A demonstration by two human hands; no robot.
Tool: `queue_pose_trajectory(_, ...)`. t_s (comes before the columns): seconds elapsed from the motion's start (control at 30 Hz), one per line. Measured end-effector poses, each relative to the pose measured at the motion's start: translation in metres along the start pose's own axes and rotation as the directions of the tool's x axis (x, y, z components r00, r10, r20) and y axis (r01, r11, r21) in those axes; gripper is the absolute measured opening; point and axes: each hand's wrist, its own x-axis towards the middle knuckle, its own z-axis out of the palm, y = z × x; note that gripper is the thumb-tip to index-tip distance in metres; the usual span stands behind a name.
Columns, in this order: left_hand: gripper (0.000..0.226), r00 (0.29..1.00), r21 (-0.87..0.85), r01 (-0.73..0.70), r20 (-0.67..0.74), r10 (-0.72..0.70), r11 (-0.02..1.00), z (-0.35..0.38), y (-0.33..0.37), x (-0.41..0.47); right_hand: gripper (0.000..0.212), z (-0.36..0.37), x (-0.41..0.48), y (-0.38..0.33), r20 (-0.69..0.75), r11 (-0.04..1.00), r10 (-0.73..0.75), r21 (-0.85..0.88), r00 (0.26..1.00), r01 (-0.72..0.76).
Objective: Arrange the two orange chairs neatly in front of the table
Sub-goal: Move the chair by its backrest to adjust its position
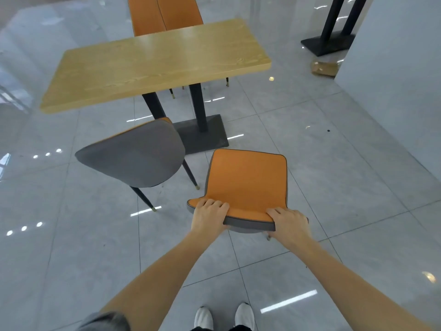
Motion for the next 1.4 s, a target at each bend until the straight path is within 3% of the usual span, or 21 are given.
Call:
queue_pose_trajectory(0.23, 0.032, 0.995, -0.028, 0.025, -0.100, -0.028, 0.999, 0.011, -0.005, 0.005, 0.035, 0.019, 0.012, 0.009, -0.265, 0.992, -0.107, 0.041, 0.958, 0.122)
queue_pose_trajectory(0.63, 0.032, 0.991, -0.054, 0.054, -0.119, -0.060, 0.997, 0.005, -0.030, 0.047, 0.034, 0.018, 0.067, 0.016, -0.398, 0.982, -0.145, 0.054, 0.906, 0.180)
queue_pose_trajectory(0.77, 0.033, 0.991, -0.052, 0.074, -0.107, -0.080, 0.996, 0.001, -0.054, 0.070, 0.016, 0.015, 0.100, 0.010, -0.444, 0.972, -0.199, 0.021, 0.873, 0.232)
queue_pose_trajectory(0.93, 0.034, 0.989, -0.049, 0.106, -0.096, -0.110, 0.993, -0.003, -0.084, 0.103, 0.032, 0.010, 0.155, 0.008, -0.390, 0.972, -0.193, 0.046, 0.900, 0.228)
queue_pose_trajectory(1.4, 0.031, 0.978, -0.030, 0.052, -0.202, -0.057, 0.998, -0.015, -0.142, 0.182, 0.038, -0.013, 0.255, 0.006, -0.294, 0.981, -0.152, 0.072, 0.944, 0.181)
